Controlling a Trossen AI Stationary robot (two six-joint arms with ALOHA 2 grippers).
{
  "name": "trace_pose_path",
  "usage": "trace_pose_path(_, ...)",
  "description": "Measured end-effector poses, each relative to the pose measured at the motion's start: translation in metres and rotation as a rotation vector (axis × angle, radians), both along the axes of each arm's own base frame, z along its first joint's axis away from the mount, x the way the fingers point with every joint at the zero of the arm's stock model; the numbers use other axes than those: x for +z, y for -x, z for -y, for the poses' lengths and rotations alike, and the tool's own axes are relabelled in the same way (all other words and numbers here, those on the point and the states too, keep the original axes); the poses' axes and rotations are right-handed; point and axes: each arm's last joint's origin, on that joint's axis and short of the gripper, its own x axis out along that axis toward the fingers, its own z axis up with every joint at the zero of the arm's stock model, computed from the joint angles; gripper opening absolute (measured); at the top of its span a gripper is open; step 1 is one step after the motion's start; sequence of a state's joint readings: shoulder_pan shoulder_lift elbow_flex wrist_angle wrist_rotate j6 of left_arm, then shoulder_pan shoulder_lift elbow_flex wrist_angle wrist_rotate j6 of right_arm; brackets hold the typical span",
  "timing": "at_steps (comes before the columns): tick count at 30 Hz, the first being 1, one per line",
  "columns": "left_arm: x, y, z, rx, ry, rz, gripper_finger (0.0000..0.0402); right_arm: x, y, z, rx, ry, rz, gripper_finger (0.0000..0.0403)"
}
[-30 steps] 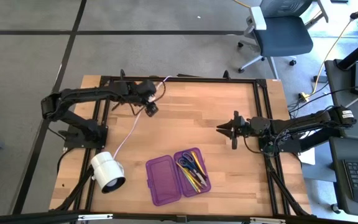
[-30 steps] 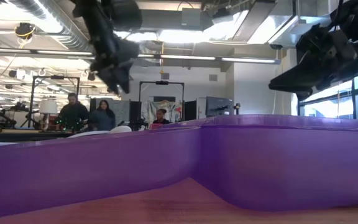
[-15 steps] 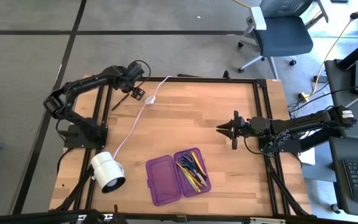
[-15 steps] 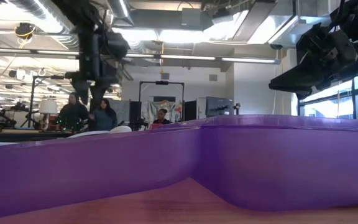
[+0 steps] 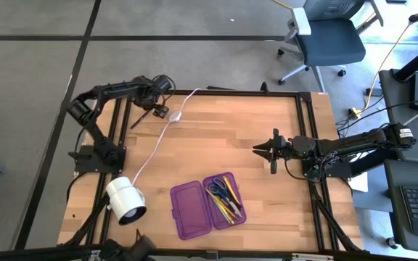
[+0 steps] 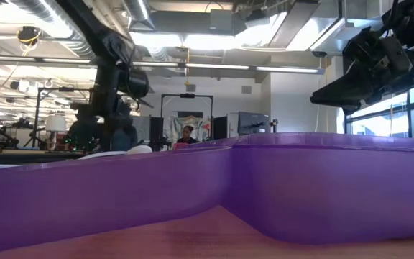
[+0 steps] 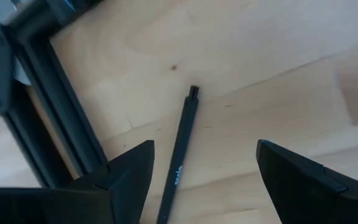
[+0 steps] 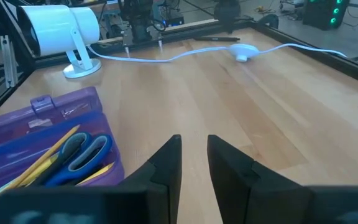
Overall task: Pick & place school supplies into a supply box
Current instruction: Put the black pen into the purple supply box
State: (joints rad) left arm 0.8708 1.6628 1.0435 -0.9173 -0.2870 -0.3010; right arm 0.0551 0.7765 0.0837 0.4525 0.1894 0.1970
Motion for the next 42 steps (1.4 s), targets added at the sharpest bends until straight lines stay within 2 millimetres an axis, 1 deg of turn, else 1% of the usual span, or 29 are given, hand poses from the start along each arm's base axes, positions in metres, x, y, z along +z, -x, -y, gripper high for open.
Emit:
trace_pose_path(7, -0.019, 0.004, -0.010, 0.064, 0.050, -0.023, 0.0274, 0.000, 0.000, 0.000, 0.000, 0.000, -0.001, 0.0082)
trace_pose_path(13, -0.034, 0.008, -0.019, 0.107, 0.107, 0.001, 0.0274, 0.000, 0.000, 0.000, -0.001, 0.001, -0.001, 0.0082)
trace_pose_path(19, -0.039, 0.014, -0.025, 0.127, 0.139, 0.013, 0.0274, 0.000, 0.000, 0.000, -0.001, 0.001, -0.001, 0.0082)
trace_pose_path(22, -0.040, 0.016, -0.027, 0.120, 0.163, 0.047, 0.0269, 0.000, 0.000, 0.000, -0.001, 0.001, -0.001, 0.0082)
trace_pose_path(27, -0.040, 0.018, -0.029, 0.119, 0.176, 0.071, 0.0243, 0.000, 0.000, 0.000, -0.001, -0.001, -0.004, 0.0082)
trace_pose_path(39, -0.041, 0.016, -0.029, 0.117, 0.188, 0.097, 0.0159, -0.001, 0.000, 0.000, -0.002, -0.002, -0.009, 0.0082)
trace_pose_path(42, -0.041, 0.015, -0.028, 0.091, 0.196, 0.102, 0.0140, -0.001, 0.000, 0.000, -0.002, -0.002, -0.009, 0.0082)
